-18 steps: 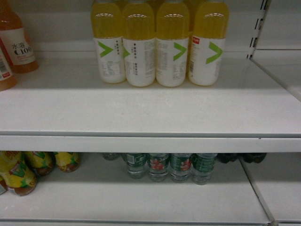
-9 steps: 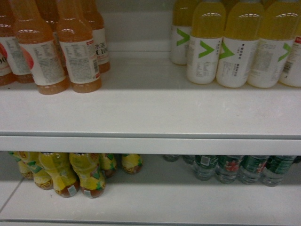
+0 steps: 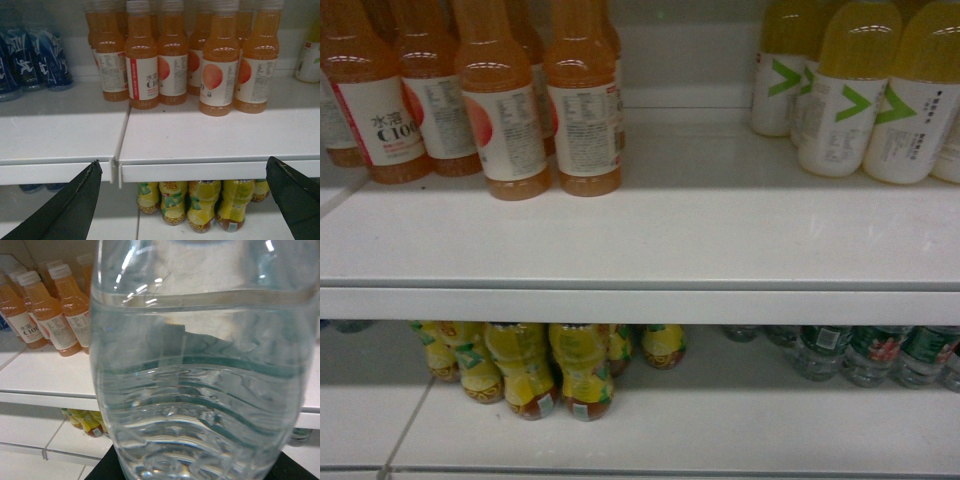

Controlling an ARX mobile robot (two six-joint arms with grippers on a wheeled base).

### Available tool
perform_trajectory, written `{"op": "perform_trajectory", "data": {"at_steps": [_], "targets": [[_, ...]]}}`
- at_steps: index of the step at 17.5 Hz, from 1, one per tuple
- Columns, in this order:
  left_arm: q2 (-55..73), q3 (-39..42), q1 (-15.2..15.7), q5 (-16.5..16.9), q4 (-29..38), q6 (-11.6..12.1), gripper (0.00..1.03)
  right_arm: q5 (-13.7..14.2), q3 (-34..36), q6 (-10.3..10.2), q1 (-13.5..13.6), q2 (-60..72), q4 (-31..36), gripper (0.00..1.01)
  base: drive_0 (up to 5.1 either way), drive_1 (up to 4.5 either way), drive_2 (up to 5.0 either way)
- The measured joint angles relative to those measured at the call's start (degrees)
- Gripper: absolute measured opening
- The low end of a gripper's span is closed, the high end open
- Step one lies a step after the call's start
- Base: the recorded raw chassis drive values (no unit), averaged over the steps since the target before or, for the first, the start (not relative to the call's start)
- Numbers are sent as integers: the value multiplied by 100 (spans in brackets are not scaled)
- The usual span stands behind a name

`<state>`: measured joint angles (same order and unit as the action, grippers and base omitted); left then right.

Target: Move water from second to third shelf

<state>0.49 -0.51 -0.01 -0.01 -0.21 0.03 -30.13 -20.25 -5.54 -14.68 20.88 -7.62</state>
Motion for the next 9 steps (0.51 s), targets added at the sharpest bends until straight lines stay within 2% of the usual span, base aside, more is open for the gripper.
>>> {"op": "perform_trajectory", "data": {"at_steps": [9], "targets": [[0, 0, 0, 0, 9, 0, 98, 0, 0, 2, 0, 0, -33, 38, -495, 241, 241]]}}
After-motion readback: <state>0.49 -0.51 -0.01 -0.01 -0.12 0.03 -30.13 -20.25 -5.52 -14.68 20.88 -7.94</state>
